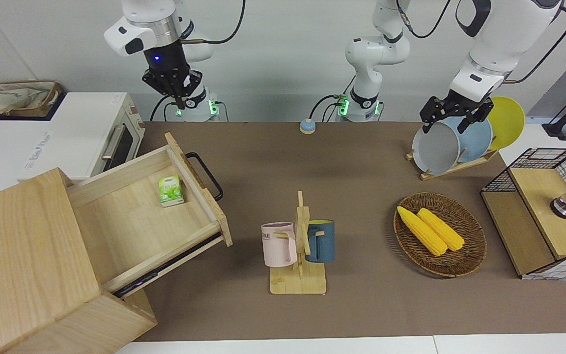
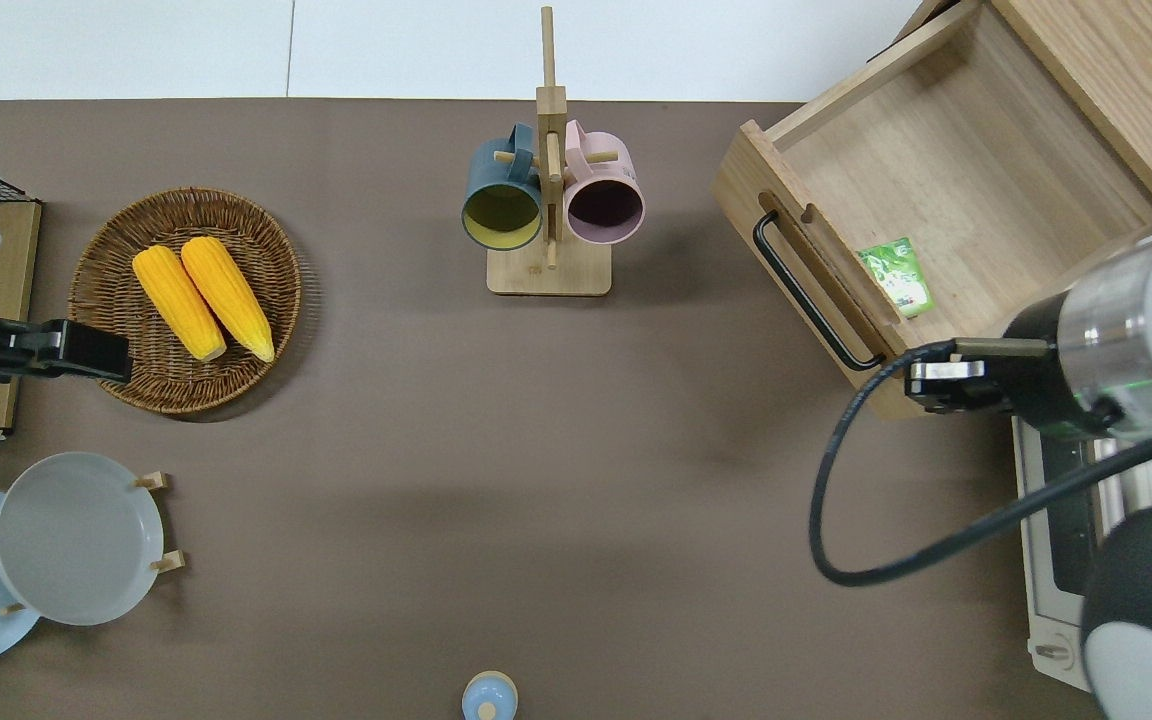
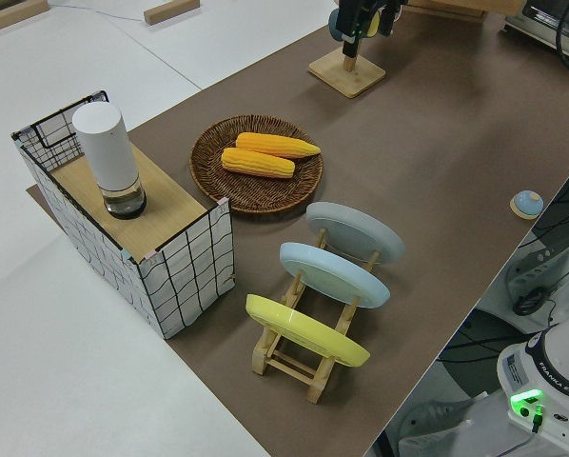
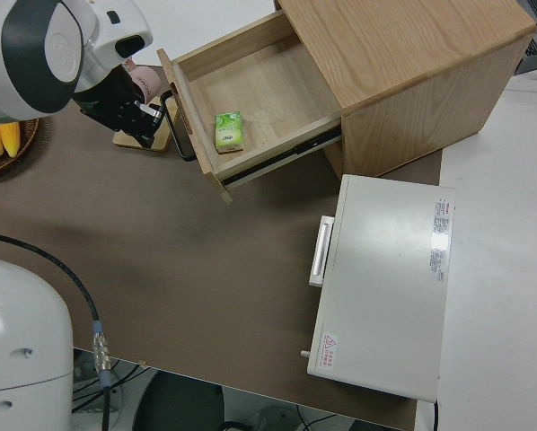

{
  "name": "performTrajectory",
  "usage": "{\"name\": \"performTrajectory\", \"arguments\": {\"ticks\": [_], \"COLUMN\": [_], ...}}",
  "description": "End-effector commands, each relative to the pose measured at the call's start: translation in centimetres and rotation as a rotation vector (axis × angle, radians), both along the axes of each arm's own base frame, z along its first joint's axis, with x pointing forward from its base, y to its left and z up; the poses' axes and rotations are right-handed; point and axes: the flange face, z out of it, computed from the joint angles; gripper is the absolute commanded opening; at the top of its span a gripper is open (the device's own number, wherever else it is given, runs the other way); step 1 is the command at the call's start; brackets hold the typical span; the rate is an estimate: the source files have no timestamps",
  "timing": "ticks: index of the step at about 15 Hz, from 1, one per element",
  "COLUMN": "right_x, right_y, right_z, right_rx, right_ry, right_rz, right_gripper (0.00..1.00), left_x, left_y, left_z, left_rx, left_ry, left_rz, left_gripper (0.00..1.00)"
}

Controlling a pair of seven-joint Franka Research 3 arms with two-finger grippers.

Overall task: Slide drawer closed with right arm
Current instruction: 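Move the right gripper up to the front of the open drawer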

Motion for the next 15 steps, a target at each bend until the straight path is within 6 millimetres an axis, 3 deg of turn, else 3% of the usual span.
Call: {"name": "performTrajectory", "arguments": {"ticks": [1,7,13,15], "right_x": [-0.2,-0.2,1.5,2.1], "right_y": [4.4,10.6,14.1,15.6], "right_z": [-0.9,-4.1,-8.2,-10.3], "right_rx": [0.01,-0.012,-0.021,-0.038], "right_ry": [0.017,0.04,0.039,0.043], "right_rz": [-0.139,-0.369,-0.566,-0.642], "right_gripper": [0.0,0.0,0.0,0.0], "left_x": [0.2,0.2,0.2,0.2], "left_y": [0.1,0.1,0.1,0.1], "left_z": [0.3,0.4,0.4,0.4], "left_rx": [0.016,0.016,0.016,0.016], "left_ry": [0.006,0.005,0.005,0.005], "left_rz": [-0.01,-0.01,-0.01,-0.01], "left_gripper": [0.99,0.99,0.99,0.99]}}
